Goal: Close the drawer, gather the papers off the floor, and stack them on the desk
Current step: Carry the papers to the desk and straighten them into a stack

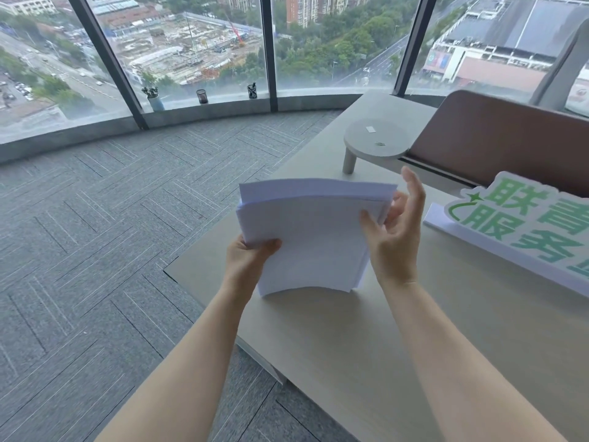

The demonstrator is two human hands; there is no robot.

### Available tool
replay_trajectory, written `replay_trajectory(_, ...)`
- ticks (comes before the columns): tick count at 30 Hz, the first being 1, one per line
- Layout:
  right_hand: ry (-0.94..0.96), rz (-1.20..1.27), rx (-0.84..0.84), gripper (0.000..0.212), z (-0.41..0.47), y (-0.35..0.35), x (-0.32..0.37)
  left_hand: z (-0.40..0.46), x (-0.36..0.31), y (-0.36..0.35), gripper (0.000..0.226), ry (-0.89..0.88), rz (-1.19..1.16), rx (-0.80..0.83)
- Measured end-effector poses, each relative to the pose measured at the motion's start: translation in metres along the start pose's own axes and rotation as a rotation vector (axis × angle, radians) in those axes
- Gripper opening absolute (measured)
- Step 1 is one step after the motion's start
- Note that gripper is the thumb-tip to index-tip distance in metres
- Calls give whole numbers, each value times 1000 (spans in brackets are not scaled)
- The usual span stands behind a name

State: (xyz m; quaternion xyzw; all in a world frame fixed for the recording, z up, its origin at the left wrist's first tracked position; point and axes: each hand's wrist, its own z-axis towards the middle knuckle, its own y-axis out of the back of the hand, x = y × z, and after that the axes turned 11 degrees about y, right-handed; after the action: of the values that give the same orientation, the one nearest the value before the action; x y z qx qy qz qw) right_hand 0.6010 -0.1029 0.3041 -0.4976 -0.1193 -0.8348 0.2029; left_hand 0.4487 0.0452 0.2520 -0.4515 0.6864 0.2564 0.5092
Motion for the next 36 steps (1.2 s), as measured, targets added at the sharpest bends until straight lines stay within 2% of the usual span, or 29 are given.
replay_trajectory(3, 195, -267, 55, 71, 22, -2, 15, -1, -4, -2, 17, 16, 49, -18)
replay_trajectory(7, 459, -702, 335, 54, 48, -5, 32, -3, -14, -8, 16, -47, 100, -20)
replay_trajectory(11, 521, -752, 522, 45, 54, -15, 45, -2, -25, -15, 20, -132, 209, -21)
replay_trajectory(16, 495, -768, 563, 25, 53, -18, 54, -3, -41, -26, 34, -257, 359, 1)
replay_trajectory(18, 478, -805, 563, 12, 53, -15, 54, -4, -45, -27, 33, -284, 398, -2)
replay_trajectory(23, 405, -677, 547, 9, 51, -3, 43, -5, -46, -19, 14, -349, 549, -71)
replay_trajectory(27, 168, -464, 427, 20, 50, 18, 27, -3, -39, 8, 14, -357, 721, -173)
replay_trajectory(29, 58, -300, 359, 7, 48, 34, 16, 0, -31, 25, 11, -323, 756, -215)
replay_trajectory(30, 17, -246, 324, 8, 47, 42, 11, 0, -27, 31, 10, -301, 747, -228)
replay_trajectory(32, -17, -176, 257, 11, 44, 57, 3, 3, -19, 39, 20, -249, 647, -206)
replay_trajectory(34, -27, -119, 197, 4, 40, 69, 0, 6, -12, 42, 42, -158, 399, -110)
replay_trajectory(36, -44, -27, 143, 15, 35, 76, -5, 9, -6, 40, 55, -68, 184, 21)
